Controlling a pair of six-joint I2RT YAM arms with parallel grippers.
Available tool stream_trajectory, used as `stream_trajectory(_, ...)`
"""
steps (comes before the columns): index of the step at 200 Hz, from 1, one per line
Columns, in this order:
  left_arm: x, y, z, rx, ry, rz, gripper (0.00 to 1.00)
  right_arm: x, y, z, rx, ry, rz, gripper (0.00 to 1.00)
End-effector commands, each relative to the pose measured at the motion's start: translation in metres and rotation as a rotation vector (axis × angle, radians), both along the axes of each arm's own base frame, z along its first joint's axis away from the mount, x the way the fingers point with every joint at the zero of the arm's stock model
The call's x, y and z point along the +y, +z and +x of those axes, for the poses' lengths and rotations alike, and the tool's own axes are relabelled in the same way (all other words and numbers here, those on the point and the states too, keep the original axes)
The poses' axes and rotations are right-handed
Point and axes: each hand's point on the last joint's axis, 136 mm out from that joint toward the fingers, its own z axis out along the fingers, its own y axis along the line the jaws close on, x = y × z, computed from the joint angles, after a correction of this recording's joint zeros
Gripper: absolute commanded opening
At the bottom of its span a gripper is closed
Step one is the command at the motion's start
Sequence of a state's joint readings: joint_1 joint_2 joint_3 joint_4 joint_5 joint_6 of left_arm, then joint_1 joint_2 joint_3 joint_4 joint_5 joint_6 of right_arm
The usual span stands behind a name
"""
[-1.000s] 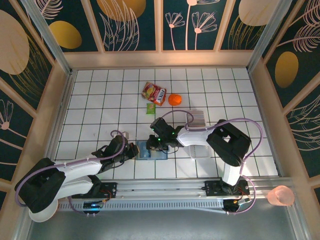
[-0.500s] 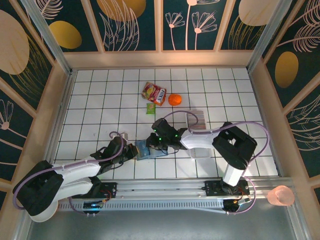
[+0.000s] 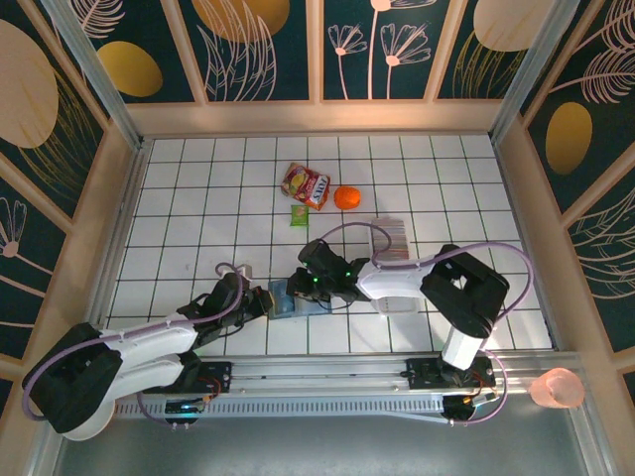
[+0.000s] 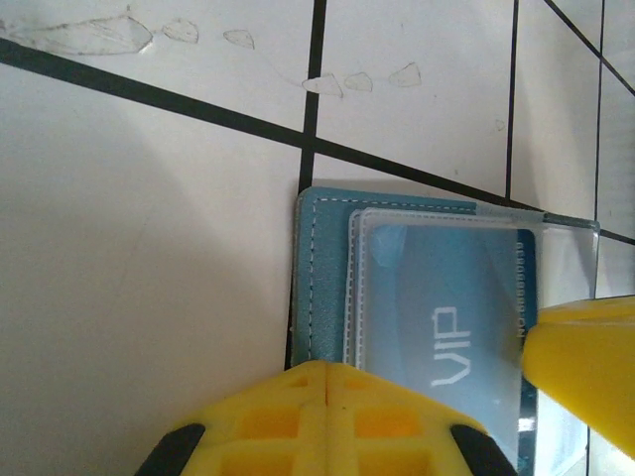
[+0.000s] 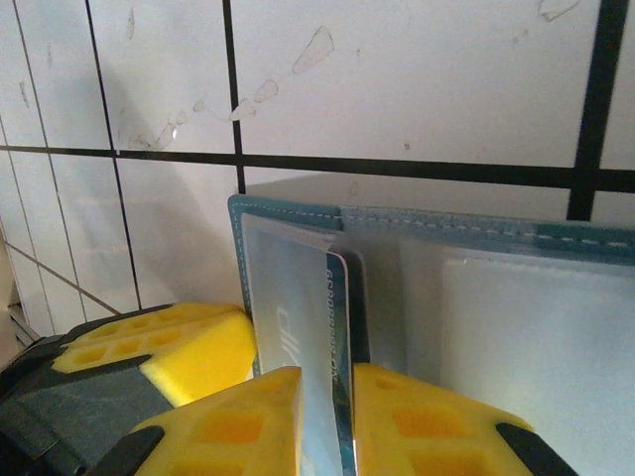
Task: Put the credit cards into the card holder
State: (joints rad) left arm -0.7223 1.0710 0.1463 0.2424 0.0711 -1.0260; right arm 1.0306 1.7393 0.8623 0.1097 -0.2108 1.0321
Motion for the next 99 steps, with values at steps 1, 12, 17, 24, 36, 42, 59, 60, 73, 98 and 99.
stream_trajectory(1,0.005,-0.012,-0.012,0.056,-0.007,0.019,0.00,0.016,0.003,-0.001,0.004,0.009,0.051,0.20)
stream_trajectory(12,0.005,-0.011,-0.012,0.054,-0.008,0.019,0.00,0.014,0.002,-0.002,0.000,0.012,0.032,0.20)
stream_trajectory(17,0.005,-0.010,-0.012,0.054,-0.008,0.019,0.00,0.012,0.001,-0.001,-0.005,0.008,0.021,0.21)
stream_trajectory(24,0.004,-0.009,-0.012,0.051,-0.007,0.015,0.00,0.008,0.002,0.001,-0.017,-0.001,0.005,0.21)
stream_trajectory(36,0.004,-0.007,-0.011,0.047,-0.003,0.010,0.00,0.001,0.006,0.004,-0.042,-0.022,-0.020,0.22)
stream_trajectory(42,0.004,-0.006,-0.011,0.045,-0.003,0.007,0.00,-0.001,0.007,0.006,-0.054,-0.024,-0.032,0.23)
stream_trajectory(59,0.003,-0.003,-0.010,0.037,-0.002,-0.002,0.00,-0.008,0.013,0.008,-0.084,-0.025,-0.078,0.29)
stream_trajectory(60,0.003,-0.003,-0.010,0.037,-0.002,-0.003,0.00,-0.009,0.013,0.009,-0.086,-0.026,-0.081,0.29)
stream_trajectory(73,0.002,-0.001,-0.009,0.035,-0.004,-0.010,0.00,-0.018,0.018,0.011,-0.116,-0.039,-0.126,0.34)
stream_trajectory(98,0.000,0.001,-0.011,0.035,-0.017,-0.011,0.00,-0.029,0.033,0.011,-0.161,-0.049,-0.159,0.39)
stream_trajectory(99,0.000,0.001,-0.011,0.035,-0.018,-0.011,0.00,-0.030,0.033,0.011,-0.163,-0.050,-0.162,0.39)
